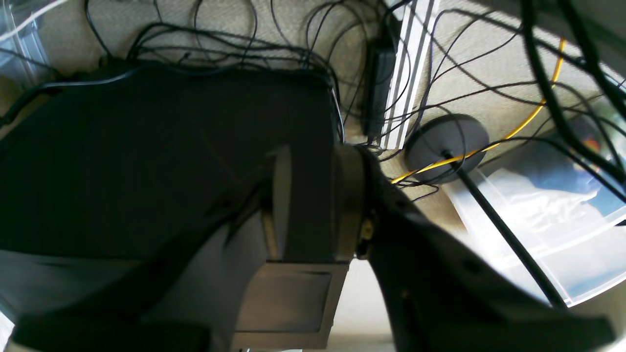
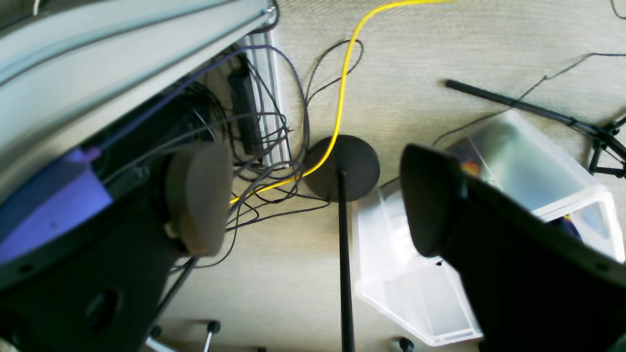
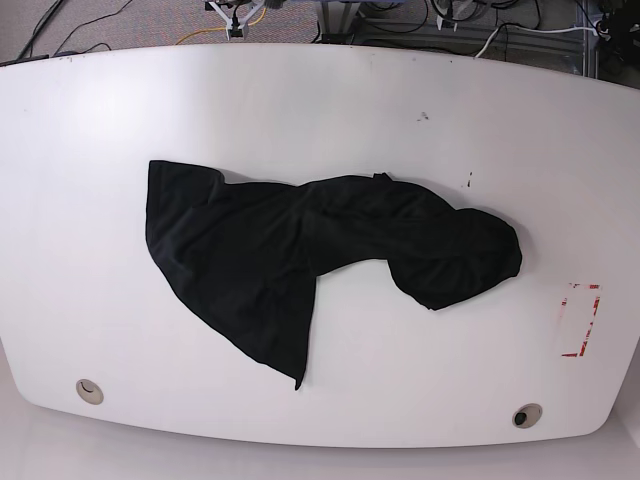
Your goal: Layout the t-shirt on the table in an organized manner, then fold the t-shirt properly
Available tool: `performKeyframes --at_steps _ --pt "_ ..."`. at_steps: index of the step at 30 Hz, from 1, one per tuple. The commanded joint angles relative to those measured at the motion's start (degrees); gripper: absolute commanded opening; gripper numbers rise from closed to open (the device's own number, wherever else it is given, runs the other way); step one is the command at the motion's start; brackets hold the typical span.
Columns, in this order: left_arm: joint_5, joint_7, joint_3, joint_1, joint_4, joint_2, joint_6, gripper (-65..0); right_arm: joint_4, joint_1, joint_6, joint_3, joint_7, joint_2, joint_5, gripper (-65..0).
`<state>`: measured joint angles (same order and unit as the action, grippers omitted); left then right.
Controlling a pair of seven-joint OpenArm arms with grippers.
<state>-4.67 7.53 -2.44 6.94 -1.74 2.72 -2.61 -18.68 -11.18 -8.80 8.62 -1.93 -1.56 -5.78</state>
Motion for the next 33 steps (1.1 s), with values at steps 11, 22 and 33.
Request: performKeyframes --at_steps 11,22,33 --pt "0.0 0.2 0.1 2.5 -4.2 0.3 -0.1 -52.1 -0.4 -1.3 -0.3 0.0 0.1 0.4 -0.1 -13.8" --pt "-0.1 0.1 0.1 9.6 -15.0 0.3 -0.2 -52.1 -10.0 -7.6 -0.3 0.0 1.1 0.5 0.0 -13.8" --pt "0.0 0.1 0.0 15.5 -23.5 0.3 -0.2 -52.1 -23.2 -15.9 -0.7 0.0 1.0 0.5 0.4 -14.0"
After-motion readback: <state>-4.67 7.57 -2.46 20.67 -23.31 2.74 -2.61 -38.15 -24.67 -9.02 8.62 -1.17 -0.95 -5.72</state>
